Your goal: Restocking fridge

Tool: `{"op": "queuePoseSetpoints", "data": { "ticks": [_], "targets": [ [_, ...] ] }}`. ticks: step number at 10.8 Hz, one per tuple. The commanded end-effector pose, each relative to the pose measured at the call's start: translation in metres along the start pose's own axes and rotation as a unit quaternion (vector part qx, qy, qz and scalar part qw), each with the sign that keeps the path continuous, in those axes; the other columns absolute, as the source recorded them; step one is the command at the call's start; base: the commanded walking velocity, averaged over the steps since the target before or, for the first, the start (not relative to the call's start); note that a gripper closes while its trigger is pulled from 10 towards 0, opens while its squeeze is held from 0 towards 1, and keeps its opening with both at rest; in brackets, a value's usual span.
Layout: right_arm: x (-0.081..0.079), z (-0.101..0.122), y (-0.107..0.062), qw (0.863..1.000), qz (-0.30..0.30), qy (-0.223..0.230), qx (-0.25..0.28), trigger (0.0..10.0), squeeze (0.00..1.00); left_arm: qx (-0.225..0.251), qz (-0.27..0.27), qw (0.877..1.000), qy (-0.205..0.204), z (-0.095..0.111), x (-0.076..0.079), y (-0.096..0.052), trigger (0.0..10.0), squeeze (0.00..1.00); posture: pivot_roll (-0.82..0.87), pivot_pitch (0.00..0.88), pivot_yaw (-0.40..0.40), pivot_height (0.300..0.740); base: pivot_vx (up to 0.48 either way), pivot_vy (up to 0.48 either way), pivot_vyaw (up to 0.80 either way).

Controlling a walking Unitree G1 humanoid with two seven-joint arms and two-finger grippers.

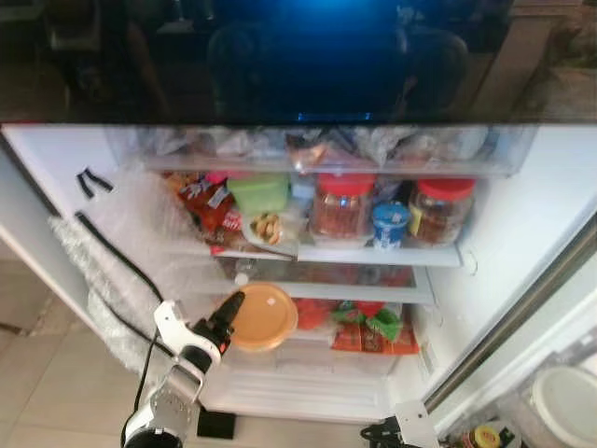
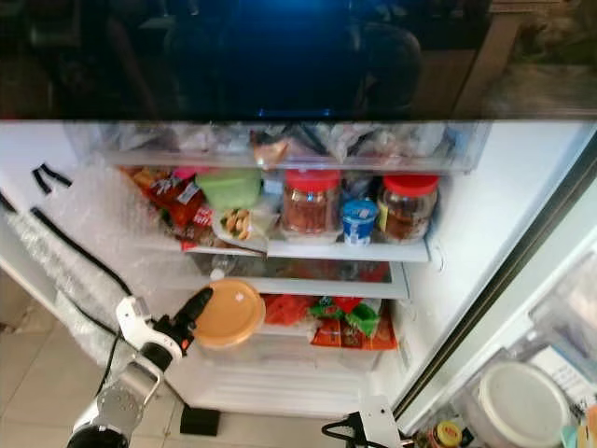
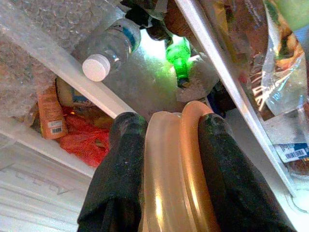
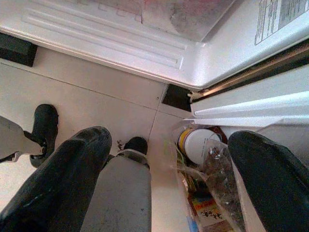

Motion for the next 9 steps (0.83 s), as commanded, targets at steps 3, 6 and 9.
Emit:
{"op": "queuePoseSetpoints", "data": {
  "ticks": [3,6,9],
  "targets": [
    [-0.0017,0.0011,0.0,1.0,0.004,0.009,0.005,10.0,0.0,-0.004,0.003,1.0,0.012,-0.0004,-0.0005,0.0015,10.0,0.0,-0.01,0.0,0.035,0.7,0.0,0.0,0.0],
    [-0.0057,0.0054,0.0005,1.0,0.012,0.009,0.011,10.0,0.0,-0.003,0.003,1.0,0.015,0.0,-0.0006,0.0021,10.0,0.0,-0.01,0.0,0.032,0.66,0.0,0.0,0.0],
    [-0.0033,0.003,0.0001,1.0,0.008,0.01,0.009,10.0,0.0,-0.003,0.004,1.0,0.015,-0.0001,-0.0004,0.0024,10.0,0.0,-0.01,0.0,0.031,0.66,0.0,0.0,0.0]
  ]
}}
Point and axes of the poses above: a point about 5 cm out from each wrist's last joint towards the gripper, its own y axis pointing out of the wrist towards the gripper, its own z axis along the axis of the wrist's last joint, x = y × z, the point moved 6 cm from there along y, pointing out of the wrist towards the gripper, and after that the axes turned 7 degrees about y, right-handed, at the moved point
